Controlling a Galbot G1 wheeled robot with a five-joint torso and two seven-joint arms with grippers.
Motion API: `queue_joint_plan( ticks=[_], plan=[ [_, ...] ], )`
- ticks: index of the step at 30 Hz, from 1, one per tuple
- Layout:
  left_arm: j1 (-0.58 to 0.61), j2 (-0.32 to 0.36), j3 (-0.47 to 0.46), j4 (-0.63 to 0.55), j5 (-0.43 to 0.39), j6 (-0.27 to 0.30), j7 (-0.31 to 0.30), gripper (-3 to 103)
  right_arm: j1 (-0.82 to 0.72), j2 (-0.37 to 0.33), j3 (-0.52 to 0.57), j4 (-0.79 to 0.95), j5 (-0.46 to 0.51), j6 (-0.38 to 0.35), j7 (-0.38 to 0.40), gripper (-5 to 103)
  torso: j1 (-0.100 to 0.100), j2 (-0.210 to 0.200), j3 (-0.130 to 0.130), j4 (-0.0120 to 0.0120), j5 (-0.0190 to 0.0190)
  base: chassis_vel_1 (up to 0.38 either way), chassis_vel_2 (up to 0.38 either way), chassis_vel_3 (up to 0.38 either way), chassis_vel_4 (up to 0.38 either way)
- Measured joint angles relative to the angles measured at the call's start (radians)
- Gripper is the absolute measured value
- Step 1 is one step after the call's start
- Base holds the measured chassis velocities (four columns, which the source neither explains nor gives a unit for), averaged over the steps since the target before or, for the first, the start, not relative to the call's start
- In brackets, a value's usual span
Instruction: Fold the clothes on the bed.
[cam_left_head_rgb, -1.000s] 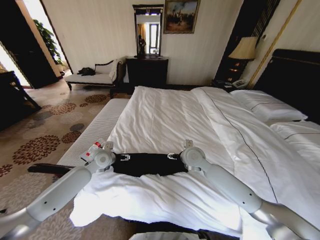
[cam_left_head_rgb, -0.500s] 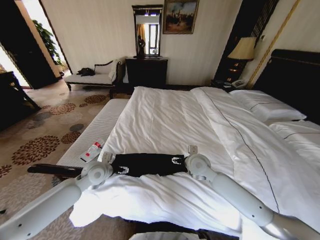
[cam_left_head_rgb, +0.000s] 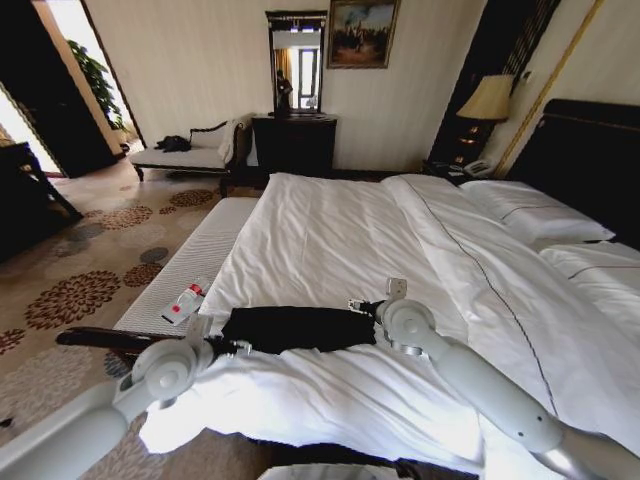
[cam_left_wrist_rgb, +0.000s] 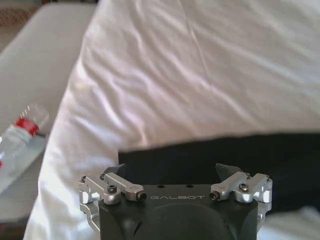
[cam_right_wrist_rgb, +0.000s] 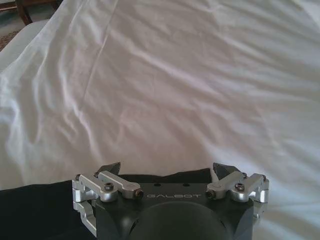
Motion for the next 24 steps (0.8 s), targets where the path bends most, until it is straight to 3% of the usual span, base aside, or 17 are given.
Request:
queue_joint_plan(
  ticks=[6,12,24],
  plan=[
    [-0.06,-0.086,-0.132,0.079,0.008,0.0,0.04,100,0.036,0.052,-0.062,-0.1,0.053,-0.018,0.03,100,0.0,0.0,0.0,0.0003,-0.0002,0.0,0.0,0.0,0.0],
    [-0.059,-0.147,-0.189,0.09,0.006,0.0,0.052,100,0.094,0.07,-0.099,-0.191,0.092,-0.061,0.037,100,0.0,0.0,0.0,0.0002,0.0001,0.0,0.0,0.0,0.0],
    [-0.023,-0.17,-0.224,0.067,0.009,0.0,0.05,100,0.056,0.049,-0.123,-0.163,0.102,-0.077,0.054,100,0.0,0.0,0.0,0.0003,0.0002,0.0,0.0,0.0,0.0]
  ],
)
